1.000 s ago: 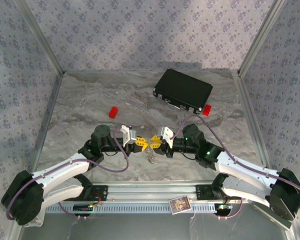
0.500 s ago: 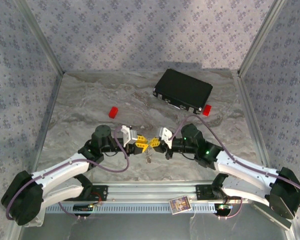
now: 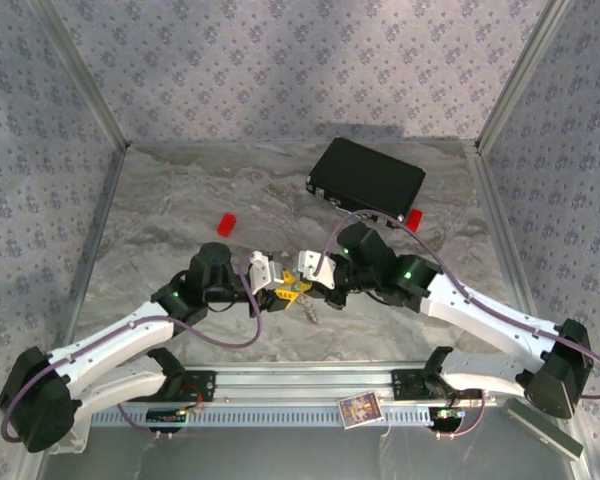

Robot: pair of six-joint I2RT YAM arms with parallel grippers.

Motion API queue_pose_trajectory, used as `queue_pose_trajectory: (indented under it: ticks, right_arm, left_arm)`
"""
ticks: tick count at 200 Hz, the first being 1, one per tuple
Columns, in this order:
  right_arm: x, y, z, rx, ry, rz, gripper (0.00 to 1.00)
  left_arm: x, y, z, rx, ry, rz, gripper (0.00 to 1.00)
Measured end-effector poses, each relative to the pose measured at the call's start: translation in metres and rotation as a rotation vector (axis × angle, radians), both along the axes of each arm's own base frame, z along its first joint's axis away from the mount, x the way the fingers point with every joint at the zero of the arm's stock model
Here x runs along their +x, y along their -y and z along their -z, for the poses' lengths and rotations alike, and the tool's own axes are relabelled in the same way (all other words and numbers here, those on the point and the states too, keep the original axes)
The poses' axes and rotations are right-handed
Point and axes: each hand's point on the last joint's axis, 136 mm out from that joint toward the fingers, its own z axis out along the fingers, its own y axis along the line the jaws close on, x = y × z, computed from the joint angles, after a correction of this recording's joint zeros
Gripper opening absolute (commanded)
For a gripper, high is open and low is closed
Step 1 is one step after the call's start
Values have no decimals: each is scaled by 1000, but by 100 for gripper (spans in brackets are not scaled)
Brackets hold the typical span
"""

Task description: Put the keys on the keyring

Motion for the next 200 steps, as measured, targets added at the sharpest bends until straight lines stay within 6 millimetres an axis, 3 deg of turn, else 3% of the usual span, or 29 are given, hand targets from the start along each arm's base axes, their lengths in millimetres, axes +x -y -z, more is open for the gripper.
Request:
queue_pose_trajectory:
  ticks: [90,95,112,119,158,200]
  right_arm:
    - [-10,1,7,-89,-23,-75,0]
    - [-11,1,7,-89,-26,-77,0]
    - [-11,1,6,-82,-33,-79,22]
    - [-11,0,4,-64,-31,-81,26]
    - [-11,16,-8,111,-17,-21,28]
    - [-8,23,0,233,-43,55,28]
  left_arm:
    - [-6,0,4,25,20,29,0]
    - [-6,0,4,25,20,30,0]
    - [-6,1,4,24,22,34,0]
    - [-6,1,3,21,26,33,0]
    - [-4,3,1,-28,22,17,0]
    - [-5,2,13,-89,-21,-8,0]
